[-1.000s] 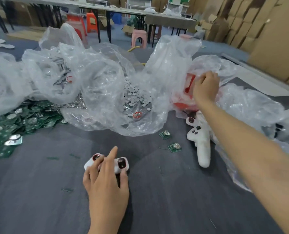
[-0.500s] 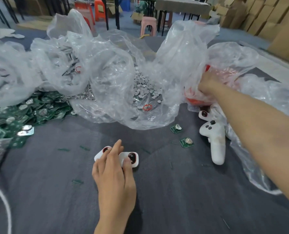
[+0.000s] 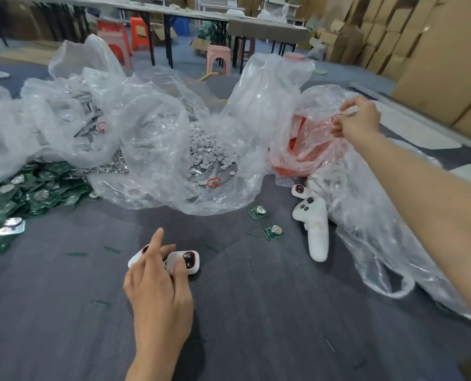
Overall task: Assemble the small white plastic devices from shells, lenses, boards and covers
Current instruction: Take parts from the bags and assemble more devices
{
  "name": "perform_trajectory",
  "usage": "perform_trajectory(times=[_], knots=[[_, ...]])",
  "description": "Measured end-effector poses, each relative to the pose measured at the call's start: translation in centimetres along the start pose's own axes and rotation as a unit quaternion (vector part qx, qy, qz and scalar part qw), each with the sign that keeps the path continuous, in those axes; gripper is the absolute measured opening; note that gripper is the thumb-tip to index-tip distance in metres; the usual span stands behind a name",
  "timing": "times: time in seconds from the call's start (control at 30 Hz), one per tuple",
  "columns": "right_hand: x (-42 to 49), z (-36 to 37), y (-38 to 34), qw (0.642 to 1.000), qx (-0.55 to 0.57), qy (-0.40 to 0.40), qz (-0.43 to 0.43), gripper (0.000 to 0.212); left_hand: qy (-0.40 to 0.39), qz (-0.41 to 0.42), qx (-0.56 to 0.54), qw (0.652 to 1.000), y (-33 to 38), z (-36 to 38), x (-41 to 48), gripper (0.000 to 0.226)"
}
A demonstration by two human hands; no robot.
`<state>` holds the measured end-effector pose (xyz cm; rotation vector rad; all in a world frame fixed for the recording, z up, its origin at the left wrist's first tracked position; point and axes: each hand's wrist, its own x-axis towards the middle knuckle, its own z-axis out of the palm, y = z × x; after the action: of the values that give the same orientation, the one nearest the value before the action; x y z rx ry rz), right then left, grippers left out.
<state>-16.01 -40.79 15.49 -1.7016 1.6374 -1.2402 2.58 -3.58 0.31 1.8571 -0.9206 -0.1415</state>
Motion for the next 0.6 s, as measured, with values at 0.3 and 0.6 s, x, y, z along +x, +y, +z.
perform_trajectory(times=[0.3,0.6], knots=[[-1.0,-9.1,8.2,0.942,-0.243,-0.129,0.192,0.012,0.041,0.035,-0.019,0.998,-0.2,-0.1,0.0,0.046],[-1.9,-7.1,9.7,0.975,-0.197,0.087,0.047,0.029,0.033,0.031,0.016,0.999,-0.4,0.1,0.1,0.041]])
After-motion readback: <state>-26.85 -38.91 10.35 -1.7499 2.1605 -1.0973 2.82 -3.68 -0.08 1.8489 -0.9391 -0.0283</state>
